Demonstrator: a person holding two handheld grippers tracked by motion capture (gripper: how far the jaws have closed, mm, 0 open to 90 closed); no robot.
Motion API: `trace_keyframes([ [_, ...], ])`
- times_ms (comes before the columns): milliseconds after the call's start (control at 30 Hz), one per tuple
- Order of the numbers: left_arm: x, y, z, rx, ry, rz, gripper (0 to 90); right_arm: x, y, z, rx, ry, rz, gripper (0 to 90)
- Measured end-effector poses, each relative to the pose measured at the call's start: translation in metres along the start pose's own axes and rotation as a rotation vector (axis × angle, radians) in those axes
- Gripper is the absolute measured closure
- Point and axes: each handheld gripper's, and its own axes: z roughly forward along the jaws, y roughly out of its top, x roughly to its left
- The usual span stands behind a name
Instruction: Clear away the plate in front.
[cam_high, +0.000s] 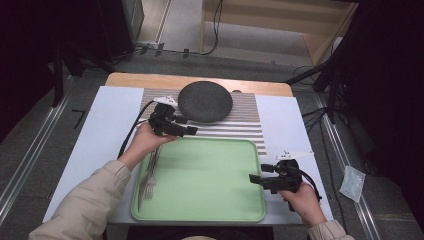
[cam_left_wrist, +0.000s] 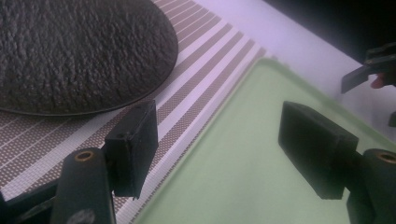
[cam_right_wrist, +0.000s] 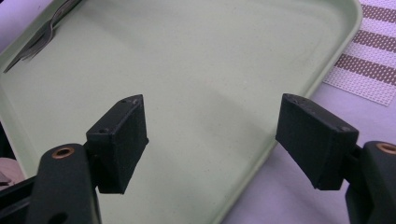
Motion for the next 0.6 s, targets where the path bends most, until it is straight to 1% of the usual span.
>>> trace_keyframes([
  [33, 0.001, 0.002, 0.001, 0.007, -0.002, -0.004, 28.9, 0.000, 0.000, 0.000, 0.001, -0.001, 0.002, 22.8],
  [133, 0.003, 0.007, 0.004, 0.011, 0.012, 0.005, 29.0, 0.000, 0.001, 0.001, -0.002, -0.006, 0.003, 22.8],
  [267, 0.006, 0.013, 0.008, 0.000, 0.021, 0.023, 28.8, 0.000, 0.001, 0.001, -0.002, -0.006, 0.003, 22.9],
  [367, 0.009, 0.019, 0.014, -0.002, 0.023, 0.023, 28.7, -0.001, 0.001, 0.001, -0.003, -0.006, -0.002, 22.8],
  [567, 0.011, 0.029, 0.026, 0.010, 0.032, 0.064, 28.7, -0.001, 0.002, 0.002, -0.002, -0.001, 0.001, 22.8],
  [600, 0.012, 0.030, 0.028, 0.009, 0.027, 0.064, 28.7, -0.001, 0.002, 0.002, 0.004, 0.000, 0.005, 22.8],
])
